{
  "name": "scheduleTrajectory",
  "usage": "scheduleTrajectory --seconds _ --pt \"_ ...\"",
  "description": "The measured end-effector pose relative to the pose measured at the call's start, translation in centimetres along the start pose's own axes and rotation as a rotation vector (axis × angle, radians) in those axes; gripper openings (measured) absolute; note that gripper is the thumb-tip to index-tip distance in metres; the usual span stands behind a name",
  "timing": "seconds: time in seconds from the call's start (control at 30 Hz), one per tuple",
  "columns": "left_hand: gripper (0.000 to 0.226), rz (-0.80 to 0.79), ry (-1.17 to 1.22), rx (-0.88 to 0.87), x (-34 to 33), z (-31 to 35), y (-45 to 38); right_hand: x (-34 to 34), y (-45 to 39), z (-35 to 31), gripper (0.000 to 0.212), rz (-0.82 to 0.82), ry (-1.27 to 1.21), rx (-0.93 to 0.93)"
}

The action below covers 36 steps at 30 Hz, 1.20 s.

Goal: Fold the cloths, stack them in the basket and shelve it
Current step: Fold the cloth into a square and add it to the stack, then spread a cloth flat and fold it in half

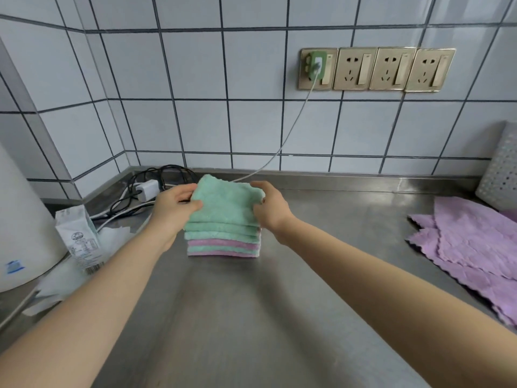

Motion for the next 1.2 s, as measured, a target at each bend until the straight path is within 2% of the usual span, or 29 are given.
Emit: scheduleTrajectory --seconds 0.07,0.17,0.37,0.43,0.53,0.6,0.67,0.77,0.83,0.93,1.2 --pt "0.042 0.010 -0.028 -0.048 0.3 0.5 0.0 0.1 -0.3 0.2 0.058 0.007 -0.009 -0.009" --pt "0.044 -0.027 -0.099 -0.030 0.2 0.5 0.0 0.1 -0.5 0.6 0.053 0.022 -0.005 -0.030" --pt "0.035 -0.062 -0.452 -0.202 0.0 1.1 0.4 -0.2 0.4 0.2 0.048 -0.041 0.065 0.016" --pt "0.031 -0.126 -0.579 -0.260 -0.5 1.4 0.6 0.0 0.8 0.1 0.050 -0.053 0.114 0.030" --pt "0.032 -0.262 -0.740 -0.160 -0.7 1.3 0.8 1.1 2.0 0.5 0.053 -0.073 0.172 0.012" --pt "0.032 -0.251 -0.821 -0.135 -0.3 1.9 1.1 2.5 3.5 0.9 0.053 -0.077 0.204 0.018" --pt "0.032 -0.170 -0.868 -0.243 -0.3 3.5 1.5 4.3 5.3 1.6 0.051 -0.061 0.258 0.036" --pt "0.029 -0.105 -0.822 -0.423 -2.9 6.8 4.1 7.6 8.3 3.3 0.044 -0.031 0.408 0.070" --pt "0.028 -0.133 -0.777 -0.524 -6.3 8.8 6.9 10.6 10.4 5.3 0.038 -0.016 0.466 0.059" --pt "0.029 -0.265 -0.679 -0.602 -12.4 10.1 11.2 16.0 13.5 8.6 0.031 0.075 0.532 0.009" --pt "0.029 -0.615 -0.490 -0.593 -27.8 11.1 19.7 30.0 18.3 16.9 0.025 0.298 0.753 -0.093"
Point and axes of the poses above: each hand's wrist, its own y-axis away from the middle knuckle, its own x-axis out of the back of the hand, z = x × y, the point moved 5 cm from there along -y, towards the middle knuckle, and after that the axes turned 11 degrees about -x, right-handed, at the moved point
